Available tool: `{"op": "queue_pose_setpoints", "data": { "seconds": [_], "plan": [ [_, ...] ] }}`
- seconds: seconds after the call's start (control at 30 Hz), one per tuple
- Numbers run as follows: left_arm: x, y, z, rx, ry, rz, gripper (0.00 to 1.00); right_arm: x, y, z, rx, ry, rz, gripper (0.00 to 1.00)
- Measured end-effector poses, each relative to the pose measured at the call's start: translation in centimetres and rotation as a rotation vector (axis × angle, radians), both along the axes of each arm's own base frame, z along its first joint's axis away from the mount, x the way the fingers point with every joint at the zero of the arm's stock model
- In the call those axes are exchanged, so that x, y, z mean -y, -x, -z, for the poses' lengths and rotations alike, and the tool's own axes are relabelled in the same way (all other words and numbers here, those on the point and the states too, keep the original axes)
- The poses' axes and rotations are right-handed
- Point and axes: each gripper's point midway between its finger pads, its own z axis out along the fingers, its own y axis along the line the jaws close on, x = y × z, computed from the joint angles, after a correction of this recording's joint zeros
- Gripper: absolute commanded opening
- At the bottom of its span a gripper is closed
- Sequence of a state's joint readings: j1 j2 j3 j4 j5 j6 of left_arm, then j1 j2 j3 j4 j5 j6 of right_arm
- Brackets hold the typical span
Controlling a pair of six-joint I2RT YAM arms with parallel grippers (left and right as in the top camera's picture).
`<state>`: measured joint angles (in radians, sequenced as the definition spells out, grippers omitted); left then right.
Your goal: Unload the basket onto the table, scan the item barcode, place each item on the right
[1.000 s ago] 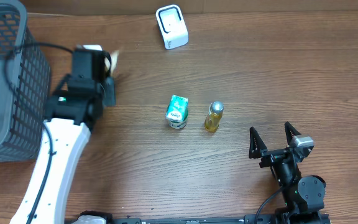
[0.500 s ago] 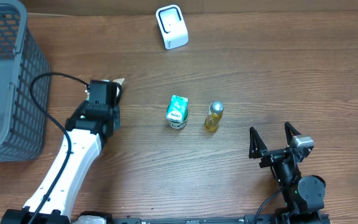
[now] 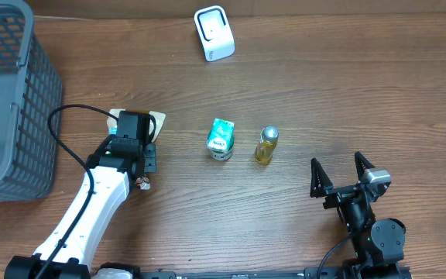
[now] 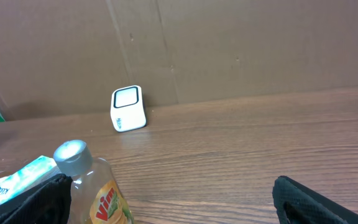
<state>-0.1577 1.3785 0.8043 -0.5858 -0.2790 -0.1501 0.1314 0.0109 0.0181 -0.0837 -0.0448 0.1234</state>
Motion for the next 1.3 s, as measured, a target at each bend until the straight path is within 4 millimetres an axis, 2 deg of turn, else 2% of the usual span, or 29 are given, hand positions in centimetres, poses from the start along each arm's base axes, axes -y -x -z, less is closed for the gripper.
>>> {"op": "queue_pose_setpoints", "data": {
  "seconds": [0.03, 0.17, 0.23, 0.37, 0.43, 0.67, 0.97, 1.0, 1.1, 1.17, 1.3],
  "plan": [
    [0.1, 0.0, 0.0, 0.000, 0.008, -0.001, 0.86, 0.0, 0.0, 0.0, 0.000, 0.000, 0.000, 1.00],
    [0.5, -0.1, -0.7, -0.008, 0.029, 0.001, 0.99, 0.0, 0.0, 0.0, 0.000, 0.000, 0.000, 1.00],
    [0.7, -0.7, -2.0, 0.005, 0.042, -0.008, 1.00, 0.0, 0.0, 0.0, 0.000, 0.000, 0.000, 1.00],
    [1.2, -3.3, -6.5, 0.104, 0.077, -0.021, 0.99, 0.0, 0.0, 0.0, 0.000, 0.000, 0.000, 1.00],
    [0.9, -3.6, -7.5, 0.125, 0.095, -0.045, 0.99, 0.0, 0.0, 0.0, 0.000, 0.000, 0.000, 1.00],
    [-1.4, -2.6, -5.6, 0.041, 0.151, -0.147, 1.00, 0.0, 0.0, 0.0, 0.000, 0.000, 0.000, 1.00],
    [-0.4, -2.5, 1.0, -0.161, 0.202, -0.157, 1.00, 0.0, 0.0, 0.0, 0.000, 0.000, 0.000, 1.00],
    [-0.3, -2.5, 1.6, -0.176, 0.204, -0.159, 0.96, 0.0, 0.0, 0.0, 0.000, 0.000, 0.000, 1.00],
    [-0.2, -2.5, 2.9, -0.208, 0.209, -0.162, 0.50, 0.0, 0.0, 0.0, 0.000, 0.000, 0.000, 1.00],
    [-0.3, -2.4, 3.2, -0.215, 0.205, -0.167, 0.32, 0.0, 0.0, 0.0, 0.000, 0.000, 0.000, 1.00],
    [-0.4, -2.6, 2.9, -0.211, 0.206, -0.168, 0.30, 0.0, 0.0, 0.0, 0.000, 0.000, 0.000, 1.00]
  ]
}}
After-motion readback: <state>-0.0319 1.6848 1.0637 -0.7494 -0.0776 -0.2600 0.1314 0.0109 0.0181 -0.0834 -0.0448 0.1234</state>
